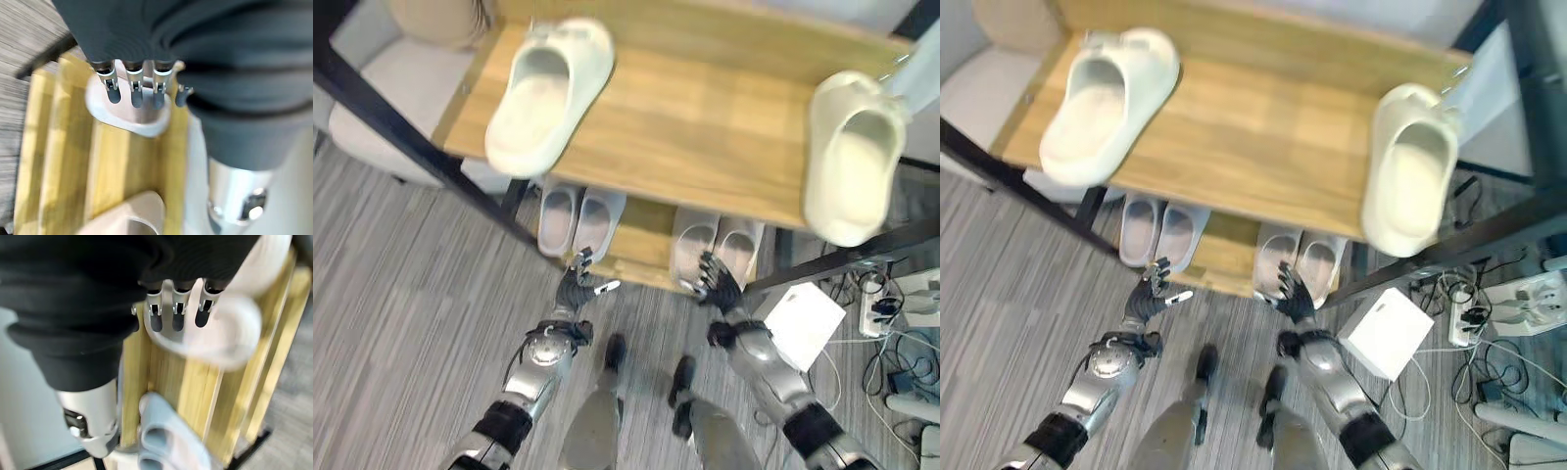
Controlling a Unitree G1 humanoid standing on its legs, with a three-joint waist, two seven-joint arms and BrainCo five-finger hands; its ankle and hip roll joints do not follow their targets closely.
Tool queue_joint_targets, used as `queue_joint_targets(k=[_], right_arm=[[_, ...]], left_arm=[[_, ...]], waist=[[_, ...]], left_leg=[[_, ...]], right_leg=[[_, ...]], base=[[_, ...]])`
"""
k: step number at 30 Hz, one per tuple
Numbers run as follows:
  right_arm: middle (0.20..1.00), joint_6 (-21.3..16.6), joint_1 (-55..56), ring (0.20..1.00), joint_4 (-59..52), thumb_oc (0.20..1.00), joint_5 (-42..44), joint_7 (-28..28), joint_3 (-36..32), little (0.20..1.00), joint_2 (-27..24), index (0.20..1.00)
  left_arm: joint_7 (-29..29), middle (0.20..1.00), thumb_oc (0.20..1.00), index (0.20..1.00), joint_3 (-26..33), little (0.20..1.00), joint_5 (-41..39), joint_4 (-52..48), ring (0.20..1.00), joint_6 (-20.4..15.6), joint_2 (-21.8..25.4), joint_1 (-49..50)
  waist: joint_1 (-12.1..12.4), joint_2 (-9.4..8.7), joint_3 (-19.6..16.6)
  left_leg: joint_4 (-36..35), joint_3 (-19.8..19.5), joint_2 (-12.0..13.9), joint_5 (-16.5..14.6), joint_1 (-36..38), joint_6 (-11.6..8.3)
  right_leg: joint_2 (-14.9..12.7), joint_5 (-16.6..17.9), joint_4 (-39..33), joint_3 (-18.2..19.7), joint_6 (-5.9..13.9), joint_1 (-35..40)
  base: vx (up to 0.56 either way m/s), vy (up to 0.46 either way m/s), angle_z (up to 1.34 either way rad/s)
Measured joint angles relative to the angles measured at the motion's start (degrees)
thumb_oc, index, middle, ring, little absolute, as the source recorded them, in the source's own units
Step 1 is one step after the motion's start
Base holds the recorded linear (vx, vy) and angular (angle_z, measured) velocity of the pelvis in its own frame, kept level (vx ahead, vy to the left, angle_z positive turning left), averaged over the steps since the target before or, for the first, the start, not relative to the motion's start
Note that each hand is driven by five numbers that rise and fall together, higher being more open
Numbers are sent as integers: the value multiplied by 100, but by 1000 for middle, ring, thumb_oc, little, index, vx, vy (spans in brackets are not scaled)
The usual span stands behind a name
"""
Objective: Arrange the slippers neatly on the shoe rack.
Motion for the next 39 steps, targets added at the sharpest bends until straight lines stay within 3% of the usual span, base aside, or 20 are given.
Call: queue_joint_targets(k=[7,12,15,18,21,25,29,32,36,39], right_arm=[[1000,3,759,1000,114,1000,-361,685,-193,1000,-76,1000],[1000,21,873,1000,845,1000,-784,922,-190,1000,-201,1000],[1000,54,893,1000,1424,1000,-806,950,-182,1000,-202,1000],[1000,58,894,1000,1463,1000,-807,963,-128,1000,-202,1000],[1000,57,915,1000,1474,1000,-869,964,-88,1000,-200,1000],[1000,60,938,1000,1466,1000,-931,967,-78,1000,-183,1000],[1000,61,944,1000,1465,1000,-970,975,-76,1000,-97,1000],[1000,59,944,1000,1489,1000,-967,1036,-72,1000,-71,1000],[1000,29,901,1000,1637,1000,-946,1084,-28,1000,-38,1000],[1000,-1,937,1000,1647,1000,-906,1082,9,1000,-35,1000]], left_arm=[[-640,1000,1000,1000,-136,1000,860,-76,1000,52,250,78],[-1195,1000,1000,1000,-821,1000,1191,-558,1000,104,335,43],[-1540,1000,1000,1000,-1422,1000,1303,-1175,1000,101,433,-313],[-1775,1000,1000,1000,-1595,1000,1429,-1815,1000,109,598,-734],[-2059,1000,1000,1000,-1631,1000,1148,-2854,1000,3,859,-1183],[-2222,1000,1000,1000,-881,1000,-137,-3516,1000,-154,660,-1262],[-1798,1000,1000,1000,288,1000,-604,-3526,1000,-276,567,-1334],[-1017,1000,1000,1000,907,1000,-152,-3323,1000,-532,809,-1679],[27,1000,1000,1000,1070,1000,1379,-2539,1000,-717,1652,-2191],[725,1000,1000,1000,1111,1000,2580,-1759,1000,-584,2231,-2446]], waist=[[-278,171,-361],[-437,226,-714],[-465,233,-806],[-587,244,-812],[-605,296,-843],[-594,383,-898],[-580,397,-907],[-546,392,-914],[-503,392,-940],[-505,395,-946]], left_leg=[[-3,397,67,-138,500,-19],[-42,655,88,-277,595,-51],[-42,722,80,-287,599,-29],[-42,750,74,-297,607,-3],[-43,810,78,-301,652,-1],[-42,818,83,-308,668,9],[-42,757,90,-309,680,12],[-41,696,83,-302,700,20],[-42,684,72,-316,774,11],[-43,684,73,-319,767,8]], right_leg=[[67,75,-191,368,5,395],[65,39,-192,650,61,361],[52,61,-192,775,39,320],[42,102,-192,796,37,316],[45,138,-192,829,84,336],[53,162,-192,821,117,356],[63,146,-192,779,104,398],[63,134,-193,752,100,445],[51,103,-193,737,115,530],[50,103,-193,737,114,520]], base=[[14,-36,-27],[16,-34,-29],[21,-14,-18],[23,-12,-7],[35,-25,-10],[42,-33,1],[54,-19,8],[53,-2,11],[30,5,2],[31,14,-1]])
